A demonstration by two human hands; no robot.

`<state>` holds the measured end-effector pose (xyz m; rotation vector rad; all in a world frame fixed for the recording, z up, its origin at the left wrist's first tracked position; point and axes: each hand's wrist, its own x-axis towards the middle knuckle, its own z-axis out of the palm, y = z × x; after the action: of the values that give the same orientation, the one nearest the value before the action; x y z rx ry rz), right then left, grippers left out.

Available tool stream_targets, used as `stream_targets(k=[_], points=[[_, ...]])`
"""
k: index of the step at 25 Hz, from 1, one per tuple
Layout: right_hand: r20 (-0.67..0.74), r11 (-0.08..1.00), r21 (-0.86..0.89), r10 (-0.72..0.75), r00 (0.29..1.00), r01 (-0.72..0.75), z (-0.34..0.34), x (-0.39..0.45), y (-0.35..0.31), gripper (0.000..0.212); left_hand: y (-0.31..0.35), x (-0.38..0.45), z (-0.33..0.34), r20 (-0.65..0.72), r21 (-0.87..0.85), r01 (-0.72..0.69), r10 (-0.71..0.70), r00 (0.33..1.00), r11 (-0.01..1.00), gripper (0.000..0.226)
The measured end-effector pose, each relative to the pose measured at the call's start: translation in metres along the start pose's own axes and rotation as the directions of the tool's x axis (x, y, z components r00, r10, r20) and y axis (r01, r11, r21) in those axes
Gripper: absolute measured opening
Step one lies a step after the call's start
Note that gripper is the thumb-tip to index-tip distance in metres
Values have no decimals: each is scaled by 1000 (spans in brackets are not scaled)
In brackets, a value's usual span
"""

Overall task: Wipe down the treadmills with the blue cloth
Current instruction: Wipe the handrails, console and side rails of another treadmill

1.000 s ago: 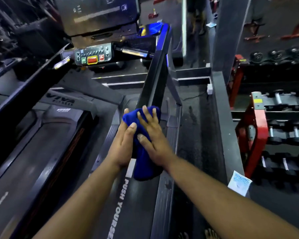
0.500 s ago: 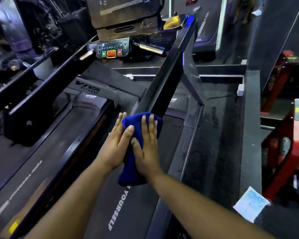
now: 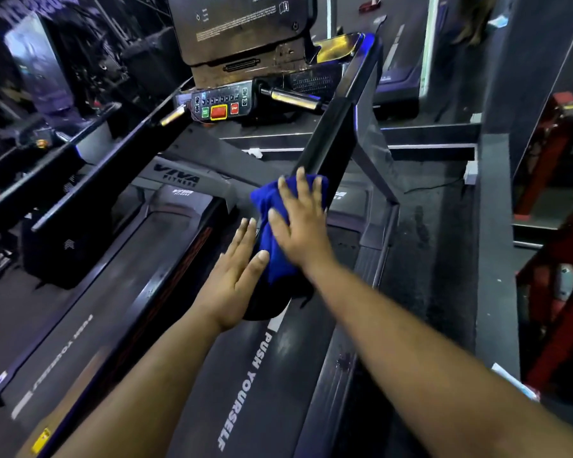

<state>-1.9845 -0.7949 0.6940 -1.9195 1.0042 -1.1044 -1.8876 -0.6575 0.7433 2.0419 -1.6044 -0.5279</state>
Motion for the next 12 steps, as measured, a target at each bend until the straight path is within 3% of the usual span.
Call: stream_targets(k=[3,6,9,12], points=[[-34,992,-61,106,994,-108,-13,47,14,62,0,-1,-1,14,123,-3,1,1000,992,76],[-119,986,159,72,990,-53,8,-29,-6,66,1,-6,-1,-51,67,-41,44,998,997,81],[-76,956,293,39,996,-15,34,-122,-31,65,0,-8,0,-104,-22,-102,99,990,995,77],[-100,952,305,66,993,-33,30,-89,-17,69,-3,-5,-1,-33,64,-109,111,993,992,79]])
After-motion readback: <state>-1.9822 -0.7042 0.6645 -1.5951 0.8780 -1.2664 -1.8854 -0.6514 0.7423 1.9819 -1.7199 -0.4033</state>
